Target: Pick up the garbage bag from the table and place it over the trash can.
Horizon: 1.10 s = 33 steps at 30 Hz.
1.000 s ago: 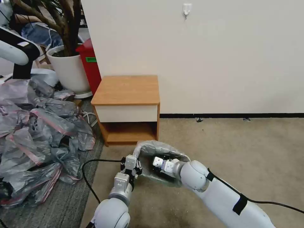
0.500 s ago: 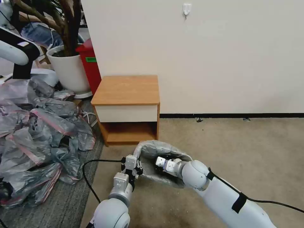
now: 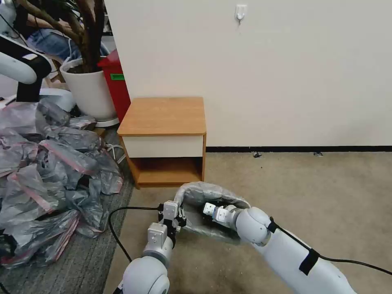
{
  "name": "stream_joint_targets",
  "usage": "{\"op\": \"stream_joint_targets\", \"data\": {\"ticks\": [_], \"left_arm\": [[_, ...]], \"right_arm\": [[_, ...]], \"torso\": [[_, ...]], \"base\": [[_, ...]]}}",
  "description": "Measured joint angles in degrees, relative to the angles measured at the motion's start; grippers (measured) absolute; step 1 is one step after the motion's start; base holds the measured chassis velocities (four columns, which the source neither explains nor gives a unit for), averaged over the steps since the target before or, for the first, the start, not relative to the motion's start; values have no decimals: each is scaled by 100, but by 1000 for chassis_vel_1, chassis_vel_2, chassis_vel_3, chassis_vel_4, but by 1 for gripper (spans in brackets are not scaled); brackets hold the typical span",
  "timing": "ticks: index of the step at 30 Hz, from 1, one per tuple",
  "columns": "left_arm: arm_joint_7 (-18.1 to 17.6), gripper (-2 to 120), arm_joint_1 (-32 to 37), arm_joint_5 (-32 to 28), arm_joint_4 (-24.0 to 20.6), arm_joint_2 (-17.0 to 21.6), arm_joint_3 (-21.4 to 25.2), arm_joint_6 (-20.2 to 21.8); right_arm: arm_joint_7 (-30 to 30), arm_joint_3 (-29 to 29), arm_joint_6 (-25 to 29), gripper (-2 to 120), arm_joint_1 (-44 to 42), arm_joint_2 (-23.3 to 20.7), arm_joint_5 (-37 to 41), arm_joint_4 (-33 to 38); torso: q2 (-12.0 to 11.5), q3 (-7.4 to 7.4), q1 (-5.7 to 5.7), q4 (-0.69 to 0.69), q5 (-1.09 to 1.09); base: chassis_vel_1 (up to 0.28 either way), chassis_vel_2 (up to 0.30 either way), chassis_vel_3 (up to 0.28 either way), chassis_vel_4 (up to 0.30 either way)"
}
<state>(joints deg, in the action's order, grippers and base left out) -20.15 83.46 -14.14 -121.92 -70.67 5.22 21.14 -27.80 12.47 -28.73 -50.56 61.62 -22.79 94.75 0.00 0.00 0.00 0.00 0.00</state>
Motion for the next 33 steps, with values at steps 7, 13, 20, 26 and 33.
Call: {"op": "stream_joint_targets", "data": {"ticks": [7,13,20,26,33], "left_arm": [[-20,2,-12,-39,-16,23,15,12],[-25,2,1,-43,-28,-5,3,17],[-25,2,20,-51,-40,-11,7,18],[-47,2,-67,-65,47,-11,14,18],[-101,2,-189,-92,173,-27,11,18]], "right_arm": [[3,-51,37,0,-38,-31,-41,-23],[3,-68,44,0,-72,-25,-71,-23],[3,-92,55,0,-87,-37,-100,-11],[3,-96,56,0,-88,-83,-51,216],[2,-57,49,0,-87,-161,46,490]], "torso": [[0,0,0,0,0],[0,0,0,0,0],[0,0,0,0,0],[0,0,0,0,0],[0,0,0,0,0]], "base": [[0,0,0,0],[0,0,0,0],[0,0,0,0],[0,0,0,0],[0,0,0,0]]}}
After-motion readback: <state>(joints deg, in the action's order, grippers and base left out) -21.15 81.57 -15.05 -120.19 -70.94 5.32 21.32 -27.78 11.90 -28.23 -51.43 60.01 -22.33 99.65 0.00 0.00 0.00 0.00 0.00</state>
